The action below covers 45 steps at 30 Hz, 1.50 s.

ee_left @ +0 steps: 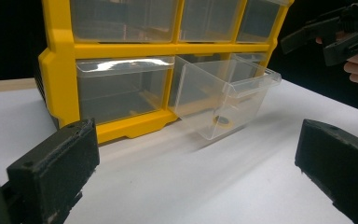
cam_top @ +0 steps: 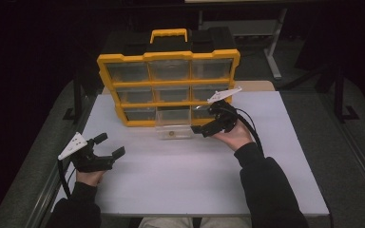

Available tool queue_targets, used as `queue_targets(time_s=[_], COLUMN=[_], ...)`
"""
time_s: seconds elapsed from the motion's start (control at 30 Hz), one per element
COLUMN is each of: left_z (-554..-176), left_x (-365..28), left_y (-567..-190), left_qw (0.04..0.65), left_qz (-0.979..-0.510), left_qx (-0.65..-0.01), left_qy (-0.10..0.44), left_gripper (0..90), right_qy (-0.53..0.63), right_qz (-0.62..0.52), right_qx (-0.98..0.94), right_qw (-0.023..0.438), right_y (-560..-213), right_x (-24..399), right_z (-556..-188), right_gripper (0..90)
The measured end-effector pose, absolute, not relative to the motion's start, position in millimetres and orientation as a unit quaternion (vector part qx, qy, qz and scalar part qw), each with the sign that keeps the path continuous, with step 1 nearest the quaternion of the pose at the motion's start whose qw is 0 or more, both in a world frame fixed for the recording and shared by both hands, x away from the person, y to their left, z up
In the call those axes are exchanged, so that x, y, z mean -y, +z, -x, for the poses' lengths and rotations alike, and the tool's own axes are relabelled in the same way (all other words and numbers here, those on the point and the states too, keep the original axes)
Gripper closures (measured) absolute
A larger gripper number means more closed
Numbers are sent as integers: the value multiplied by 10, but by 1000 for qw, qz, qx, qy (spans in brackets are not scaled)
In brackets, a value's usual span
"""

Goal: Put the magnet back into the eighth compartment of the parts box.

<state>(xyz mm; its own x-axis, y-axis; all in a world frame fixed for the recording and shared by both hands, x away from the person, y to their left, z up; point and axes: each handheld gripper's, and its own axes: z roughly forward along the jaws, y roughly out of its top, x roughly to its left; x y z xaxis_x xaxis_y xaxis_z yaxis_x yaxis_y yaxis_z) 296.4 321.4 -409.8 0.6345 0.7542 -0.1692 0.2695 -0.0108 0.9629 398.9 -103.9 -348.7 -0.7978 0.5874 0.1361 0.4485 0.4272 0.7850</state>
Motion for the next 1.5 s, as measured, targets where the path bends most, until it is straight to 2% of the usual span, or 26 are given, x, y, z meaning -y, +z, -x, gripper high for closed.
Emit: queue_targets(time_s=[0.4,0.87,1.5], left_z=[-2968,-2966,-2968], left_x=[-3206,-3206,-3201], left_y=[-4103,-4101,-4108], left_qw=[593,593,590], left_qz=[-682,-682,-684], left_qx=[-377,-376,-379], left_qy=[202,202,201], left_gripper=[0,0,0], right_qy=[453,464,491], right_qz=[-313,-330,-341], right_qx=[-830,-818,-797], right_qw=[90,77,84], right_y=[-3549,-3674,-3746], right_x=[1242,1453,1773], right_z=[-3853,-3740,-3500], right_gripper=[0,0,0])
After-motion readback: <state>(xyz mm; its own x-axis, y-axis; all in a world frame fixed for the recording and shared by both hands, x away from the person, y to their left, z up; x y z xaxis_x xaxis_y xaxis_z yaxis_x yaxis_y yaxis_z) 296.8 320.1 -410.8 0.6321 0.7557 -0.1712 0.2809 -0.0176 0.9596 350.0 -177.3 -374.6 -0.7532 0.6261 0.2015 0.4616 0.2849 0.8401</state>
